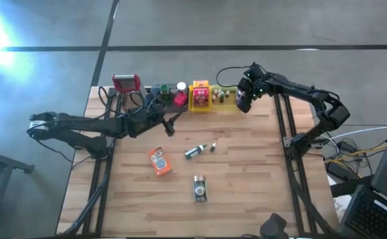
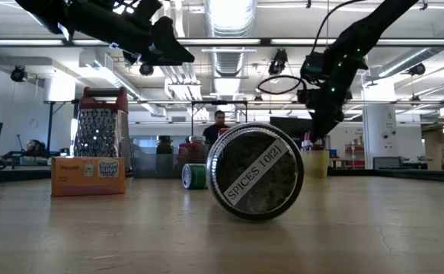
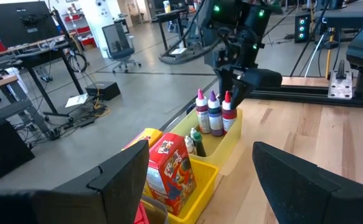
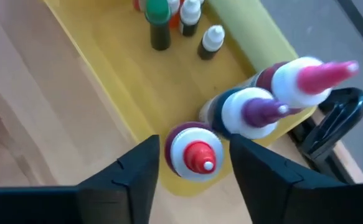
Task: Pick & Place Kitchen Items
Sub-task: Put the large red food coloring bottle into the light yellow bin, then put the orange cereal box into the yellow bin
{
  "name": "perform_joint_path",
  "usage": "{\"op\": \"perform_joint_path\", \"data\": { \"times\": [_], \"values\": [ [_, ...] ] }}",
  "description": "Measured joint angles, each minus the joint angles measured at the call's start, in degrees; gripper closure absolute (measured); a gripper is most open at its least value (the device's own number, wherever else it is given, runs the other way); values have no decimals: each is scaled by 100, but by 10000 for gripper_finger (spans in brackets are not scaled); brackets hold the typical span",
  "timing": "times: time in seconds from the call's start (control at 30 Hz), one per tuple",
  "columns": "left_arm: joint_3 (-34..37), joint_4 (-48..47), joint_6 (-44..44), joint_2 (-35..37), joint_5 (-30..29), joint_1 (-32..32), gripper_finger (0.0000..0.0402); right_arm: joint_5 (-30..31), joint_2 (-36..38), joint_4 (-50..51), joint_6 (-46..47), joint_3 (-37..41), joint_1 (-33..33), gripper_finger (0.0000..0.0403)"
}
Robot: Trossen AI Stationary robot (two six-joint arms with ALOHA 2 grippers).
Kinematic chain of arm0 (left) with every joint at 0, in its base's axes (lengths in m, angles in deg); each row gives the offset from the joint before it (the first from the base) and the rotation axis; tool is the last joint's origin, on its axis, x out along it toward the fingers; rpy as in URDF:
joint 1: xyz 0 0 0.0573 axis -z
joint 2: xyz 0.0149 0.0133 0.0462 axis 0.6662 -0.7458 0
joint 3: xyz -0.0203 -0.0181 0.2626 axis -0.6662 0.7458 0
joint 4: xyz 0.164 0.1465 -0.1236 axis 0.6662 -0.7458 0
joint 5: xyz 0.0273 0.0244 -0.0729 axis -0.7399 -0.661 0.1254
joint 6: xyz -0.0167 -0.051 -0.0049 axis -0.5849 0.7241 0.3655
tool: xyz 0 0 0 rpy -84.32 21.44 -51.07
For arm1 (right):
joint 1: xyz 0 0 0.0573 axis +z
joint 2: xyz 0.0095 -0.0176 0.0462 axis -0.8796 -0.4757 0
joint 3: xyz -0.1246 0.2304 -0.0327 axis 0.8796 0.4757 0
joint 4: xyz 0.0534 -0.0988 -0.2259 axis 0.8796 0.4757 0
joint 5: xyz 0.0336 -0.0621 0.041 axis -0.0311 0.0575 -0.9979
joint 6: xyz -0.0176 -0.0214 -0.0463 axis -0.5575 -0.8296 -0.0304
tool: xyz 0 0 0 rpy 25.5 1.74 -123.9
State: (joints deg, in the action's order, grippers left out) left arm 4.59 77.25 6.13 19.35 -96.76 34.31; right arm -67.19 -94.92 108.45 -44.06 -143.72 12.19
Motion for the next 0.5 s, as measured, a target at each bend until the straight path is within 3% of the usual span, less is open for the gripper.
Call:
{"op": "perform_joint_path", "data": {
  "times": [0.27,0.5],
  "values": [
    [0,0,-30,0,0,0,110,2,156,941,7,-840,33,187],
    [0,-2,-33,0,0,-4,110,16,698,1769,136,-1469,401,203]
  ]
}}
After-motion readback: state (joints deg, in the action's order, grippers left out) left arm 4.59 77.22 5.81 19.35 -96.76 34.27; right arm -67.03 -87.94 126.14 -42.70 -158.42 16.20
